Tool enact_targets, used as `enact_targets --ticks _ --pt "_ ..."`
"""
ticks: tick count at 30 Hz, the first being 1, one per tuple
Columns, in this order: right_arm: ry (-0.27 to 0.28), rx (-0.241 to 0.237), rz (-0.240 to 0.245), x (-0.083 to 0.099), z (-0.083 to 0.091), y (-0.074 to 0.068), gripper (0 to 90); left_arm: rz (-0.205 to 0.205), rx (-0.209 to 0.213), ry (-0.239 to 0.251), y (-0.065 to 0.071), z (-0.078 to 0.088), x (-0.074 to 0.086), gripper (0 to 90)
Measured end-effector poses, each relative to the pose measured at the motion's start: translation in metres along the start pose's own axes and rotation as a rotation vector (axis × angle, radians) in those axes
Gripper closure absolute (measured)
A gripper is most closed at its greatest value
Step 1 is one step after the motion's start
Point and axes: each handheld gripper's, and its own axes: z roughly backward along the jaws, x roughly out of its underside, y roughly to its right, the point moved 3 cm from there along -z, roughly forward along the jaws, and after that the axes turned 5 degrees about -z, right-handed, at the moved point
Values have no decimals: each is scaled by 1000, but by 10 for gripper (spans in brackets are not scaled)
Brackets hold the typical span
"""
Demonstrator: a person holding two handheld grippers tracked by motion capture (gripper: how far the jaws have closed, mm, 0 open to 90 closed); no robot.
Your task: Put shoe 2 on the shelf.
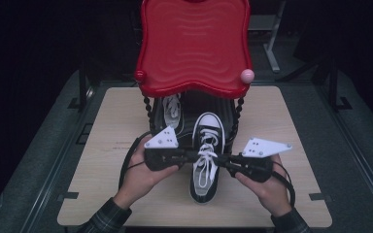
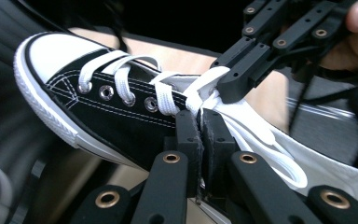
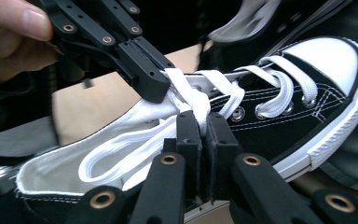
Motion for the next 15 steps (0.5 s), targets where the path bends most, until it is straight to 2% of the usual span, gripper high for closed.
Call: enact_targets --ticks 2,3,4,5,6,7,8,9,10,12,13,15 --pt "14 27 9 -10 -4 12 854 -11 -37 3 -14 -5 -9 868" --pt "14 27 9 -10 -4 12 854 -11 -37 3 -14 -5 -9 869" --pt "22 45 10 -16 -7 21 854 -9 -51 9 -18 -7 -11 869" --pt "27 53 10 -19 -9 25 854 -11 -78 17 -27 -11 -16 869" --pt "27 53 10 -19 -9 25 854 -11 -78 17 -27 -11 -16 870" --pt "30 76 12 -25 -12 34 854 -14 -104 19 -35 -16 -19 870" --pt "30 76 12 -25 -12 34 854 -14 -104 19 -35 -16 -19 870" --pt "29 101 16 -30 -16 42 854 -9 -130 25 -44 -21 -21 871" --pt "29 101 16 -30 -16 42 854 -9 -130 25 -44 -21 -21 871" --pt "33 129 21 -35 -21 51 854 -15 -165 32 -52 -27 -24 871" --pt "36 151 21 -38 -24 58 854 -15 -195 38 -56 -31 -25 872" --pt "38 169 20 -40 -28 64 854 -13 -224 44 -61 -36 -25 872"
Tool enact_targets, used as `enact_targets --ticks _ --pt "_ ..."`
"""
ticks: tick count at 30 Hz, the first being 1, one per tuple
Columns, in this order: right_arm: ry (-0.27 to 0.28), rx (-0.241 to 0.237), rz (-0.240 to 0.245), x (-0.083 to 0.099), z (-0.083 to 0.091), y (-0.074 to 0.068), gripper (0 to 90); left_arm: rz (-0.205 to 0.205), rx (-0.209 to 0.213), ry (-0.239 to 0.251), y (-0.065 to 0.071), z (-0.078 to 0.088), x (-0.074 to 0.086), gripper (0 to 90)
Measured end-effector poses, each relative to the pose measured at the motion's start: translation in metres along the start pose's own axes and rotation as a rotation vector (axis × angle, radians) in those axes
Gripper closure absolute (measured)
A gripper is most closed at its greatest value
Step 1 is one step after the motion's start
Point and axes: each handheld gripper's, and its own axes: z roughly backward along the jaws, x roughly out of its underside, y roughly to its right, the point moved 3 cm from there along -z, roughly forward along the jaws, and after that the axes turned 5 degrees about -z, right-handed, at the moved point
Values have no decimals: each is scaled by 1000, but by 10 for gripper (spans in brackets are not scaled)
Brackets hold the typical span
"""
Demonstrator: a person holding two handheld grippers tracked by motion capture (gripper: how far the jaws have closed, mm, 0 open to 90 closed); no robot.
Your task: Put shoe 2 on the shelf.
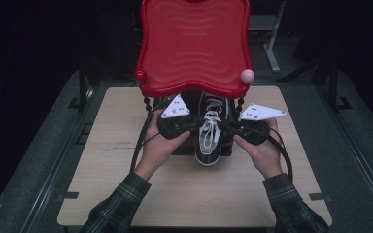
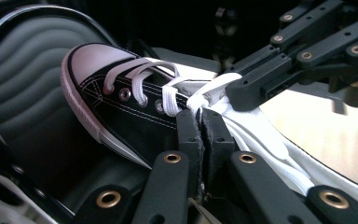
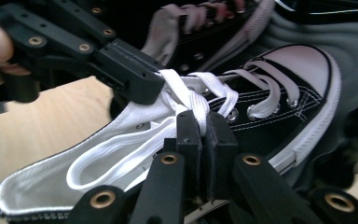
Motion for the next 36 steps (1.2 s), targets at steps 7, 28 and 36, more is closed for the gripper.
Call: enact_targets --ticks 7,28,36 --pt "1 40 -6 2 -11 10 852 11 -27 -17 -3 -12 3 871" --pt "-4 -30 -39 31 31 -15 833 47 29 -19 15 29 22 598" --pt "-91 -42 -46 78 27 -31 900 50 45 -76 33 39 60 572"
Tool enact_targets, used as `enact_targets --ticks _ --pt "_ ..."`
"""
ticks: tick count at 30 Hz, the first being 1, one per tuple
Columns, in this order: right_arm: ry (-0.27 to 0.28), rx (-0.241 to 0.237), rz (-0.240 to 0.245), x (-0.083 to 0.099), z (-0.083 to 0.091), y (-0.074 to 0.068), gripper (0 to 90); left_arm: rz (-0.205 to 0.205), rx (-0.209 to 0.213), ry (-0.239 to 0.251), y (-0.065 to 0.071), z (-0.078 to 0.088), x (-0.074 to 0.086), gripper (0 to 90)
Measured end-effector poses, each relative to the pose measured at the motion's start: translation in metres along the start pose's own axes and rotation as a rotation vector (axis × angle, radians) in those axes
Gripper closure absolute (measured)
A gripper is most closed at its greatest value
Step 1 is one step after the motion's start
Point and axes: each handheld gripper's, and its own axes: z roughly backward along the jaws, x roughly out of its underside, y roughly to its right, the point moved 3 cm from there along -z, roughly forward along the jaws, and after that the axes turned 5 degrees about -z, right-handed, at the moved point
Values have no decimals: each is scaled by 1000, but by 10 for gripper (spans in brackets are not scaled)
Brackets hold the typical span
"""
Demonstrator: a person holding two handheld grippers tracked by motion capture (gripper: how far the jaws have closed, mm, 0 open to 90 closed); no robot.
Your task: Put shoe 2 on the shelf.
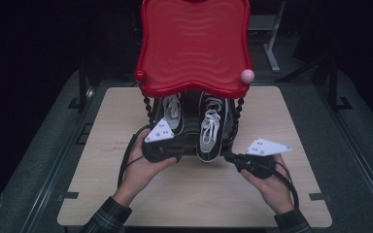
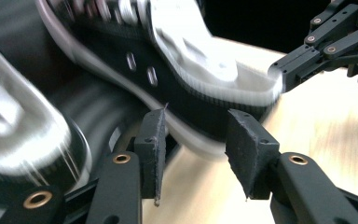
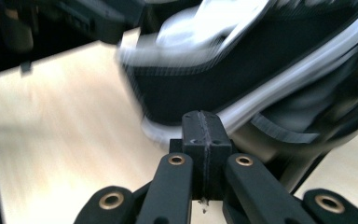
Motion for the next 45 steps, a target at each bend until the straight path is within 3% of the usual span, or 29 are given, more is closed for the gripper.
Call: enact_targets --ticks 5,7,8,11,16,29,35,45 --pt "-65 -36 9 19 -14 -12 900 -10 26 -54 12 -17 28 600" --pt "-72 -44 9 21 -16 -14 900 -22 37 -63 15 -20 32 682" --pt "-83 -54 12 23 -22 -16 900 -39 64 -66 20 -27 36 777" --pt "-86 -66 12 24 -27 -19 900 -56 94 -75 25 -32 39 897" --pt "-73 -61 18 22 -32 -20 900 -60 103 -63 30 -45 36 899" --pt "-54 -28 21 14 -33 -11 900 -39 96 -52 25 -50 27 900" --pt "-23 -14 24 1 -33 -3 900 -23 70 -13 15 -50 14 900" --pt "10 35 20 -15 -37 11 900 -1 45 8 0 -61 0 900"
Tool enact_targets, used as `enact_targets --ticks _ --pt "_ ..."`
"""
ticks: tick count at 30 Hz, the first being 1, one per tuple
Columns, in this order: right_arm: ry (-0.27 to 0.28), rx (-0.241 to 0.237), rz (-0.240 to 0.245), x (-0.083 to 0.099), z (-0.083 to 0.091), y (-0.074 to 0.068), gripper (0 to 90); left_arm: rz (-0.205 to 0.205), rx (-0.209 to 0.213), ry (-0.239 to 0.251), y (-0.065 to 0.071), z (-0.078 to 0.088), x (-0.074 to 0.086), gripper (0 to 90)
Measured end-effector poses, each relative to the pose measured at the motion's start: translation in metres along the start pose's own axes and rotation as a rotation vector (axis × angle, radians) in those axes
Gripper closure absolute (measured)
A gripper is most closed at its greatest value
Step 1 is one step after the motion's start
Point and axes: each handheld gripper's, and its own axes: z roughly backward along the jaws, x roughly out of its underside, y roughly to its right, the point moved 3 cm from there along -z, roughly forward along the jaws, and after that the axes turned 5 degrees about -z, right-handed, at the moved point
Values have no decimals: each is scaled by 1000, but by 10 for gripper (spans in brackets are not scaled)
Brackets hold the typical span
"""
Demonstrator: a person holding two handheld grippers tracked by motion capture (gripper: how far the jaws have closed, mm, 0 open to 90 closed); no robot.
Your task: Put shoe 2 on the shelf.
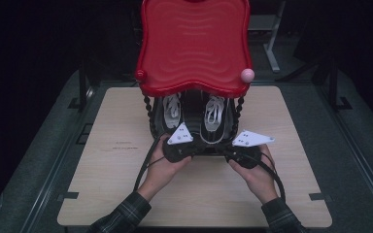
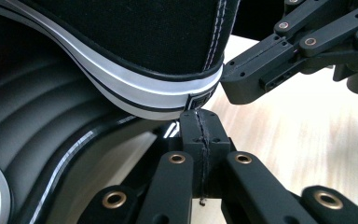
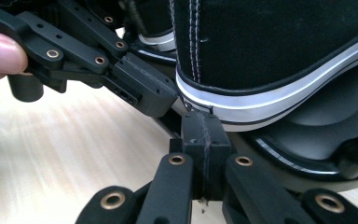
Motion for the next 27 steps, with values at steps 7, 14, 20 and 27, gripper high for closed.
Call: enact_targets --ticks 7,14,20,27 --pt "9 37 -15 -6 -4 14 900 3 -12 -5 -10 -13 -8 900" --pt "4 56 -46 -6 -9 24 900 15 -20 -23 -16 -24 -10 900" --pt "4 68 -64 -6 -12 29 900 22 -40 -32 -18 -28 -12 900" --pt "-22 77 -64 -5 -15 30 900 17 -46 -37 -17 -27 -11 900"
